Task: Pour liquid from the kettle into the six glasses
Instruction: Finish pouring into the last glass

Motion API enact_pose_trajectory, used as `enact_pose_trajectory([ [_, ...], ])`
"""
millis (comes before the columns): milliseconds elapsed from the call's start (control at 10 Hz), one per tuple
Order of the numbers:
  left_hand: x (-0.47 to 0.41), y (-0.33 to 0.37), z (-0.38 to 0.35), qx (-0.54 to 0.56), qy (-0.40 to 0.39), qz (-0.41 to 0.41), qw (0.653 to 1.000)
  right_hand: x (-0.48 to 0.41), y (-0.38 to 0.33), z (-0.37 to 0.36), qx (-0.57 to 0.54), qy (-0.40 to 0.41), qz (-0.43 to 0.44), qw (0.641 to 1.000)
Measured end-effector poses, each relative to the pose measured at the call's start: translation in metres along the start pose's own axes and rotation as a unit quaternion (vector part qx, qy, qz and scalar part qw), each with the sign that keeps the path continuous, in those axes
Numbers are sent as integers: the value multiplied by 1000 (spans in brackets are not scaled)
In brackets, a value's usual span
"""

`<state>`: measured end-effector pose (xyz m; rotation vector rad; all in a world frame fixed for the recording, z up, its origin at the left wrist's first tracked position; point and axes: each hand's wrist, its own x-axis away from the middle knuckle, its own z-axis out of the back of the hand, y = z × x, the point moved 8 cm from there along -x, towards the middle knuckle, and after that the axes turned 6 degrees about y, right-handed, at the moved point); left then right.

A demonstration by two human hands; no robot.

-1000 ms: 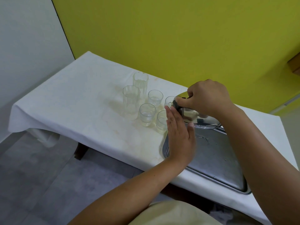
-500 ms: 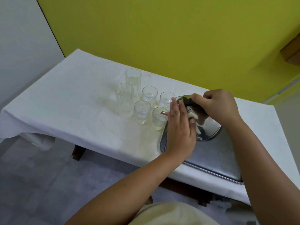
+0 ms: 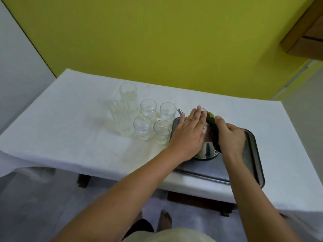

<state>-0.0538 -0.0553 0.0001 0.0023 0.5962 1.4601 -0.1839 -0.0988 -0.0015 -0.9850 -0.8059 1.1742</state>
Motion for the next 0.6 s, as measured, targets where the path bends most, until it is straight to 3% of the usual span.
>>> enact_pose_trajectory([
  [100,-1,-3,-7,-27,-67,-28,997,11,15,-1,-18,39,-12,999],
  [300,6,-5,-11,-79,-113,-101,985,51,40,-15,-119,70,-30,990],
  [500,28,-12,-13,-145,-121,-231,954,82,63,-24,-54,78,-25,995],
  [600,27,-15,-9,-131,-136,-220,957,84,57,-16,4,120,-7,993],
])
